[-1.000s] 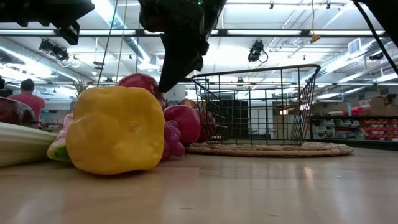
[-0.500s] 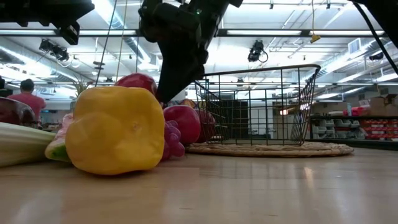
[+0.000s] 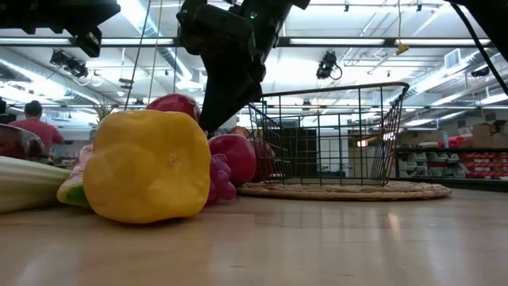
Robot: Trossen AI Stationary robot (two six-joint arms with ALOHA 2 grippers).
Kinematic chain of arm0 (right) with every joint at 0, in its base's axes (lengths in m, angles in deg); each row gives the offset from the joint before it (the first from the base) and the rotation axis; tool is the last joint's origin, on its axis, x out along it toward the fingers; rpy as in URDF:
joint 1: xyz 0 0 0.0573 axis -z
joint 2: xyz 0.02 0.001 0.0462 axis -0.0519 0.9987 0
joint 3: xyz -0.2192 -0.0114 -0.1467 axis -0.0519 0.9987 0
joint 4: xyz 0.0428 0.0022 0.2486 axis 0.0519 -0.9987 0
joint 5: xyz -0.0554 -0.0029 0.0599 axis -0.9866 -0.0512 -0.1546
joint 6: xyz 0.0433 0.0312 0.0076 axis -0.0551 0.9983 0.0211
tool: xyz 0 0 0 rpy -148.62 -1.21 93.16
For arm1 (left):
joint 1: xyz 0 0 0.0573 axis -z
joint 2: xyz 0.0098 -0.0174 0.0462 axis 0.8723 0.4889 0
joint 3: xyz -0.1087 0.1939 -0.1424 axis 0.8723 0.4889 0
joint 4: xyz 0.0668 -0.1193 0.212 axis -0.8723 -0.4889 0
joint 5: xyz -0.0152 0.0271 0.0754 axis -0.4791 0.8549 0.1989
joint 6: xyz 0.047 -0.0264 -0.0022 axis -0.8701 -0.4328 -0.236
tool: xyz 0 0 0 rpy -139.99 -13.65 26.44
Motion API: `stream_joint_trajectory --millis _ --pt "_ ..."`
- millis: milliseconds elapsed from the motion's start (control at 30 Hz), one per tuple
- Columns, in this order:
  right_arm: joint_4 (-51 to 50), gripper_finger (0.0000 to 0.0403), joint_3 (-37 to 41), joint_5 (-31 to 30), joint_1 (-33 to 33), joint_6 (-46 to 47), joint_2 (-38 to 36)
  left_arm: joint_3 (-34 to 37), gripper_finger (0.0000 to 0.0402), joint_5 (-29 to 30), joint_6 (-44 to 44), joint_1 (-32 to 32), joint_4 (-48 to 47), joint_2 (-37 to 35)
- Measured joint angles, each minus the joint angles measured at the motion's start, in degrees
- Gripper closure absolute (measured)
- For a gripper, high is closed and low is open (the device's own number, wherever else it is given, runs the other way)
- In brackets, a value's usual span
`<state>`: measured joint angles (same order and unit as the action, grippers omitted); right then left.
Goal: Build produce basket
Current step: Put the red apple into the gold wire basket
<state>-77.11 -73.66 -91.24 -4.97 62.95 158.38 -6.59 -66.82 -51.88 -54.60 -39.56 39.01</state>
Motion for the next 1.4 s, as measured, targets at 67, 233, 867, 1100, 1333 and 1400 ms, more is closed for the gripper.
stream_joint_trajectory --millis 67,233,867,1100,1333,1400 --pt "0.1 0.0294 0.0 0.0 0.0 1.4 0.0 0.0 0.0349 0.0 0.0 0.0 0.0 0.0" --pt "0.5 0.0303 0.0 -1.5 0.0 3.2 0.0 0.0 0.0349 0.0 0.0 0.0 0.0 0.0" --pt "0.5 0.0394 0.0 -2.6 0.3 1.9 0.0 0.0 0.0349 0.0 0.0 0.0 0.0 0.0" --pt "0.1 0.0328 0.0 -2.1 0.2 3.6 0.0 0.0 0.0349 0.0 0.0 0.0 0.0 0.0" --pt "5.5 0.0270 3.9 -3.1 0.2 3.6 0.1 0.0 0.0349 0.0 0.4 0.0 0.0 0.0" --pt "7.5 0.0268 5.2 -3.5 0.2 2.9 0.0 0.0 0.0349 0.0 0.4 0.0 0.0 0.0"
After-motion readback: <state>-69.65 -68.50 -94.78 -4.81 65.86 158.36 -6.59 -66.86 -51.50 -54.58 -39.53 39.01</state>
